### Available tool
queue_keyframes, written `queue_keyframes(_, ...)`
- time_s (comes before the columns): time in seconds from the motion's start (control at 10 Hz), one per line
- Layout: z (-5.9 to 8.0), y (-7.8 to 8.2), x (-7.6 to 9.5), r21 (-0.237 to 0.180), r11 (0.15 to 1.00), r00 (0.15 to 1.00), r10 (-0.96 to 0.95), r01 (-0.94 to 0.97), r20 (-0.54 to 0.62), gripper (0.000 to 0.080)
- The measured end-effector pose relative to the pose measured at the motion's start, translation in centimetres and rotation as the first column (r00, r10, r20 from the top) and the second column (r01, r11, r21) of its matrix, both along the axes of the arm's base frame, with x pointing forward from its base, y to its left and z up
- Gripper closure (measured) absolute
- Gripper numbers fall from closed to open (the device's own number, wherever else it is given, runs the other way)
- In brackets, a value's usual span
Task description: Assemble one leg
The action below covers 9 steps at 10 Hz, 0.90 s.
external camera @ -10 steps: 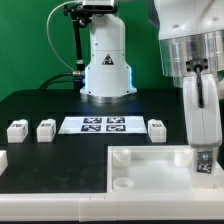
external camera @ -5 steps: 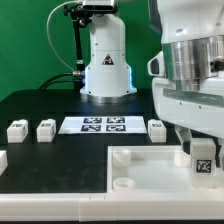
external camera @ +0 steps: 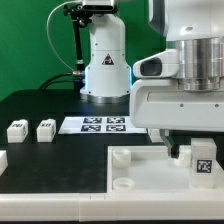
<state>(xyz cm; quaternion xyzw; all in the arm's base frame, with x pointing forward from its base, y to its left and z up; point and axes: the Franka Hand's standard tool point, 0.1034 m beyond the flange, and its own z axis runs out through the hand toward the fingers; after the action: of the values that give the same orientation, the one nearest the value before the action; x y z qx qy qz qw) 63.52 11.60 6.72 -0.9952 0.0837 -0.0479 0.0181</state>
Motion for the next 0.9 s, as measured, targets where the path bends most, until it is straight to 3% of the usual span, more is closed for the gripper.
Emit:
queue_keyframes(0.2, -0.03, -0.08, 0.00, 0.005, 0.999, 0.999, -0.052, 0.052, -0.001, 0.0150)
queue_keyframes(0.4, -0.03, 0.00, -0.01, 0.020, 0.984, 0.984, -0.176, 0.176, -0.006, 0.0410)
queue_keyframes(0.5, -0.03, 0.06, -0.02, 0.030, 0.961, 0.962, -0.273, 0.273, -0.012, 0.0410)
queue_keyframes(0.6, -0.04, 0.07, -0.03, 0.038, 0.936, 0.937, -0.350, 0.350, -0.018, 0.0509)
queue_keyframes(0.7, -0.01, 0.02, 0.00, 0.051, 0.877, 0.878, -0.477, 0.478, -0.029, 0.0509)
queue_keyframes(0.9, -0.07, 0.36, 0.22, 0.049, 0.603, 0.605, -0.792, 0.796, -0.075, 0.0509)
